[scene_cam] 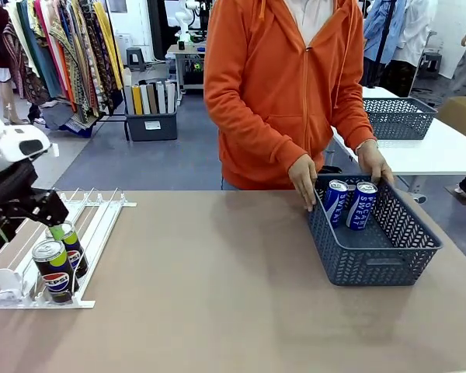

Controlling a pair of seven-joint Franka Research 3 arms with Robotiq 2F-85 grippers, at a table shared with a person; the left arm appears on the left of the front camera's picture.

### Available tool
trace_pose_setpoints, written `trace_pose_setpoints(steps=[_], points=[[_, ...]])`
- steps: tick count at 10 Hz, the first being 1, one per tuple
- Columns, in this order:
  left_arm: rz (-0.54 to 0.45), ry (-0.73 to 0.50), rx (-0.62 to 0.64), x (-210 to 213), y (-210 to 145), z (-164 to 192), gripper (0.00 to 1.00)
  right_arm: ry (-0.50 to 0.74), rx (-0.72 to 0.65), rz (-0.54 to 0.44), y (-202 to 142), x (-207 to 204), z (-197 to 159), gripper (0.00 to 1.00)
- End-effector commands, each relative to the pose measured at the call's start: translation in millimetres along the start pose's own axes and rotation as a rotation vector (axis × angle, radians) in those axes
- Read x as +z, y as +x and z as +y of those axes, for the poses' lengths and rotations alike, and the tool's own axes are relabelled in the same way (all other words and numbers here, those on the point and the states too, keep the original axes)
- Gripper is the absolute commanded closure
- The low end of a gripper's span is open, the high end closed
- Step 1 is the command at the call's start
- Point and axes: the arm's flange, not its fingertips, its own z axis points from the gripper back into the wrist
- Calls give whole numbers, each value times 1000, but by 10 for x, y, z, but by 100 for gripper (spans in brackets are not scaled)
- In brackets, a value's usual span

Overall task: Retrieve and store the cans from the dispenser.
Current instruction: Pick up one can from the Automatic Can Dispenser and place it in the middle of the table.

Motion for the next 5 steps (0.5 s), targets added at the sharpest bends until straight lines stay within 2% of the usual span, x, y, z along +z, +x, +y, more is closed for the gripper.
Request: trace_pose_setpoints(steps=[1,2,5], points=[[-7,17,40,-160,72,-49,0,19,25,-19,29,-12,13,0],[-38,23,62,-242,113,-76,0,19,25,-19,29,-12,13,0],[27,30,57,-439,178,-110,0,19,25,-19,29,-12,13,0]])
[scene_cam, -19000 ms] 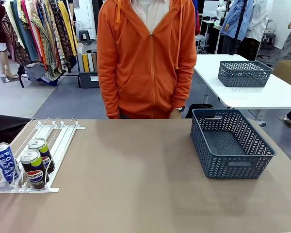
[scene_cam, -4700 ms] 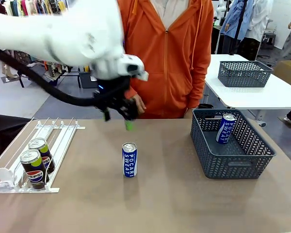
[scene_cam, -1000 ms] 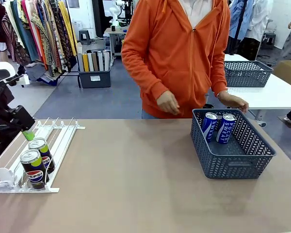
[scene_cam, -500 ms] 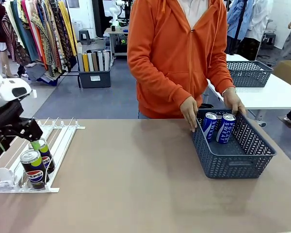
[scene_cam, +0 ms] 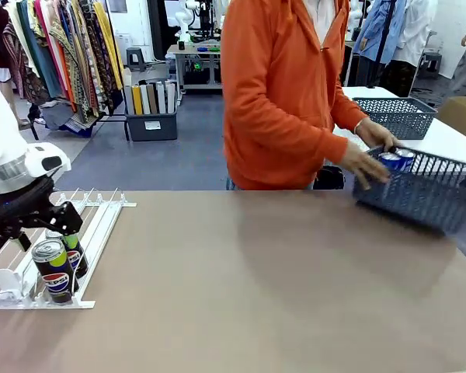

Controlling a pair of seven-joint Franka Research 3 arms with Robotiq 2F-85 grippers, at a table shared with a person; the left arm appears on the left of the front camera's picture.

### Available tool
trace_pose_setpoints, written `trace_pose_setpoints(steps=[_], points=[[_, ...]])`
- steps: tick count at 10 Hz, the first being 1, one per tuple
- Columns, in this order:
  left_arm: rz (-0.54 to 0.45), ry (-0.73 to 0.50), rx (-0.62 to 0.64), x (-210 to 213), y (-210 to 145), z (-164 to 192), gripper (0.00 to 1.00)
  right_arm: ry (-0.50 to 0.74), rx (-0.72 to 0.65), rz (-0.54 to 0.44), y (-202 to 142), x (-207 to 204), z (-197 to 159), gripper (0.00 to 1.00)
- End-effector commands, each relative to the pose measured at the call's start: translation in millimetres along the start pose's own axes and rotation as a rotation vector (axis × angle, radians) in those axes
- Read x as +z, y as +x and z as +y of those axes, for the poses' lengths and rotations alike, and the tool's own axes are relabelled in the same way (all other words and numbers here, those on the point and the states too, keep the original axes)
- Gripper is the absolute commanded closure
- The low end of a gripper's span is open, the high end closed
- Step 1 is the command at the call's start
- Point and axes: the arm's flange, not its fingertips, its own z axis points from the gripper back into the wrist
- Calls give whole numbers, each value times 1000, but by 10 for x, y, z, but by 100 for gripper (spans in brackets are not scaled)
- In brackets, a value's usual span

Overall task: Retrieve and store the cans from the dispenser.
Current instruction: Pick up one can from the Automatic Can Dispenser and place it in the middle of the table.

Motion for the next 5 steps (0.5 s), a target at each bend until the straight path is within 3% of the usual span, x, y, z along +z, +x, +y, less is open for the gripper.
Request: trace_pose_setpoints(steps=[1,5], points=[[16,23,12,-81,21,-76,0,19,25,-19,29,-13,12,0],[88,41,6,-127,-14,-60,0,19,25,-19,29,-13,12,0]])
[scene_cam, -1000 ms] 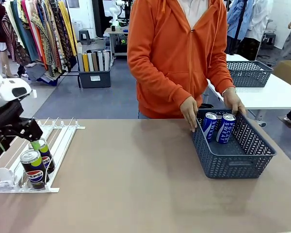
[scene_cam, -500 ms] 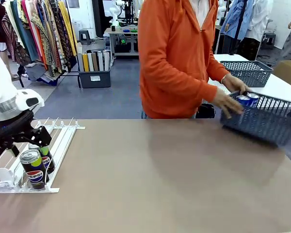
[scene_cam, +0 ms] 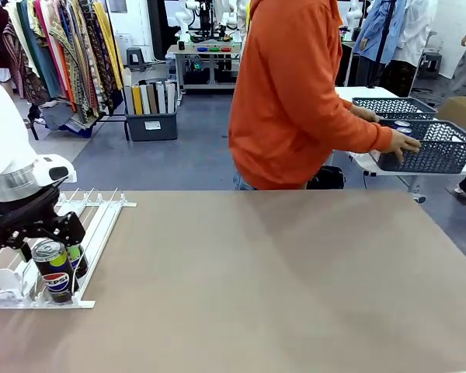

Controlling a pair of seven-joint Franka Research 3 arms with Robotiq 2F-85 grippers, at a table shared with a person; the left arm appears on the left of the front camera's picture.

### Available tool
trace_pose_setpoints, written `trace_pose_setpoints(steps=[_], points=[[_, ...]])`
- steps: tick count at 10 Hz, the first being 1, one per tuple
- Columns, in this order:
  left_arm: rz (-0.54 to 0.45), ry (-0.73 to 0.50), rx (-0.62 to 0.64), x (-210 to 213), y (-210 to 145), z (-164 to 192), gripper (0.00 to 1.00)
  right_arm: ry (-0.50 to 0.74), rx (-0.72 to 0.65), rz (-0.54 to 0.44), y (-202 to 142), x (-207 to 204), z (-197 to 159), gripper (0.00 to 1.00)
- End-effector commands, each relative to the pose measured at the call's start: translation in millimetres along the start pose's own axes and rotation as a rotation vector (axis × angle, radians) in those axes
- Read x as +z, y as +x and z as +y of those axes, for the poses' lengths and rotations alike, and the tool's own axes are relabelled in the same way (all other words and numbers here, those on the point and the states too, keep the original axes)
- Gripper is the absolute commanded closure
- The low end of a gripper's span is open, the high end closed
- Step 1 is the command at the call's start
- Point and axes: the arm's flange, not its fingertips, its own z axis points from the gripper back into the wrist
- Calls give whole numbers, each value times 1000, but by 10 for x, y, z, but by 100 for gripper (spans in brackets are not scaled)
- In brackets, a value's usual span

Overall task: Retrieve and store the cans from the dispenser.
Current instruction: Pick up one can from the Automatic Can Dispenser and place it in the middle of the table.

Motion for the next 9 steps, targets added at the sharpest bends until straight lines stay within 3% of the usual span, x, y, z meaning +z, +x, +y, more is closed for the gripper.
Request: trace_pose_setpoints(steps=[1,3,4,5,9], points=[[10,30,10,30,8,-20,0,19,25,-19,29,-13,13,0],[0,22,5,19,36,-21,0,19,25,-19,29,-13,13,0],[-22,25,-1,10,37,-30,38,19,25,-19,29,-13,13,0],[-12,25,1,3,38,-30,97,19,25,-19,29,-13,13,0],[-21,40,-2,-1,31,-25,100,19,25,-19,29,-13,13,0]])
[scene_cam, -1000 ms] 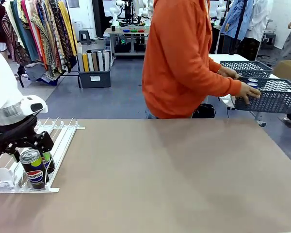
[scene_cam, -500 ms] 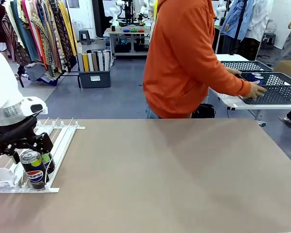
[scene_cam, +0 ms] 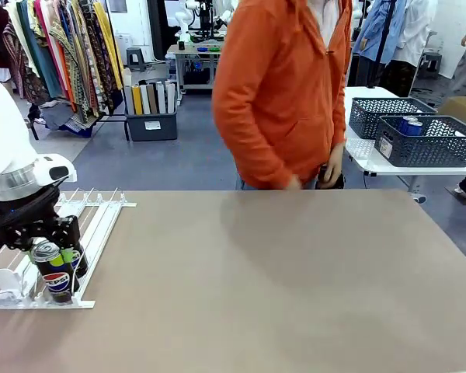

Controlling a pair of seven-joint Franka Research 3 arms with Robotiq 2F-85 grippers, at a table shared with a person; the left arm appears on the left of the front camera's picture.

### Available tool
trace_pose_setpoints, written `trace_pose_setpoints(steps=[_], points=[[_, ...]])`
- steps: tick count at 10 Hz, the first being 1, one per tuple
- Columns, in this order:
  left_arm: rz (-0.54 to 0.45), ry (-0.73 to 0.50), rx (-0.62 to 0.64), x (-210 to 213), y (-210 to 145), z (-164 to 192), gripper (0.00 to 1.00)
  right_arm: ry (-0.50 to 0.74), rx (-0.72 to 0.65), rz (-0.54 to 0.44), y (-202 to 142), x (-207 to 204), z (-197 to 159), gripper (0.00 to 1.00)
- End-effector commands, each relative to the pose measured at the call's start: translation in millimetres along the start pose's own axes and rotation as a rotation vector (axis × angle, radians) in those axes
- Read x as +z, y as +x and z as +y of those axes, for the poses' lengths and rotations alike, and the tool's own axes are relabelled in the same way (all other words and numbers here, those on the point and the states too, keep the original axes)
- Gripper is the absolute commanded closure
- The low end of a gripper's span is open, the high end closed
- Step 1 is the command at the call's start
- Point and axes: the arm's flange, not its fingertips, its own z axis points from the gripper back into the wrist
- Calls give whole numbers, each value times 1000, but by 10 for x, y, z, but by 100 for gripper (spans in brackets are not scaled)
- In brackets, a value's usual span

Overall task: Retrieve and store the cans from the dispenser.
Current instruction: Pick up one can from the Automatic Can Dispenser and place it in the middle of the table.

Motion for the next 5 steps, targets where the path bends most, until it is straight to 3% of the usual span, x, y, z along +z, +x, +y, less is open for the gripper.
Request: trace_pose_setpoints(steps=[1,3,5], points=[[-24,36,6,18,22,-21,100,19,25,-19,29,-13,13,0],[-68,52,-5,280,-65,-34,100,19,25,-19,29,-13,13,0],[-150,32,-29,854,-273,-24,100,19,25,-19,29,-13,13,0]])
